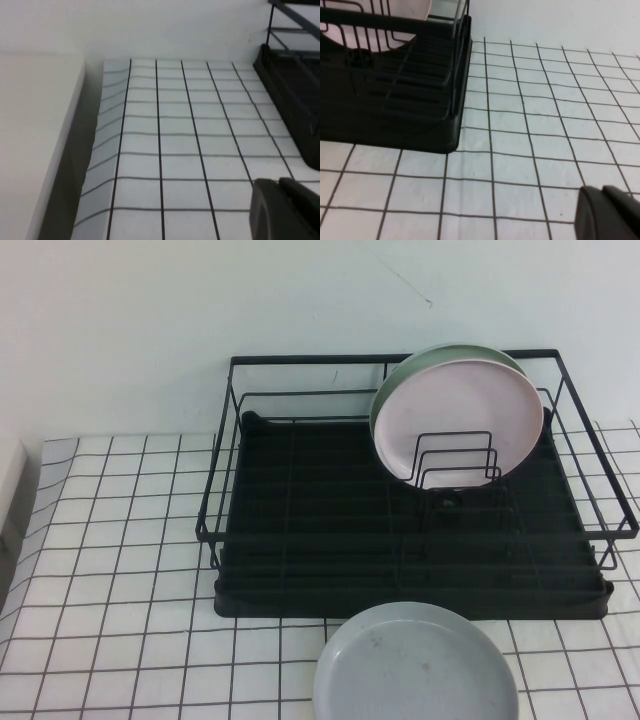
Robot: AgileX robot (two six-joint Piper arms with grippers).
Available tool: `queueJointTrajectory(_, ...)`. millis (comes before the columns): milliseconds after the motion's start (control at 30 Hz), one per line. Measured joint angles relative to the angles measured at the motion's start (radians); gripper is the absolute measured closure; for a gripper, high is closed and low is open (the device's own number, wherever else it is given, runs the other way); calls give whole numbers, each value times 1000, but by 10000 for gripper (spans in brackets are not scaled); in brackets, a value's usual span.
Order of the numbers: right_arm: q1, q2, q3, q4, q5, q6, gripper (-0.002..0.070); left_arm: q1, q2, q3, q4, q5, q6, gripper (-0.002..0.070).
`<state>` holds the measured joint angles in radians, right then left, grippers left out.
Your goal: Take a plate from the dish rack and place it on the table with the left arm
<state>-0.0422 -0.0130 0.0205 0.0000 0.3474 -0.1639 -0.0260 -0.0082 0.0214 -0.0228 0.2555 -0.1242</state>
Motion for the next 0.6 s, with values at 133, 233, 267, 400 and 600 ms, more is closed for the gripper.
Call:
queueJointTrajectory(133, 0, 0, 0, 0, 0, 0, 679, 0, -1, 0, 0, 48, 0, 677)
queueJointTrajectory(233, 0, 0, 0, 0, 0, 0, 679, 0, -1, 0, 0, 52, 2, 677)
queueJointTrajectory(267, 0, 0, 0, 0, 0, 0, 679, 0, -1, 0, 0, 52, 2, 677)
queueJointTrajectory(400, 0, 0, 0, 0, 0, 0, 679, 0, -1, 0, 0, 52, 2, 677)
queueJointTrajectory(600, 0, 0, 0, 0, 0, 0, 679, 0, -1, -2, 0, 59, 2, 677)
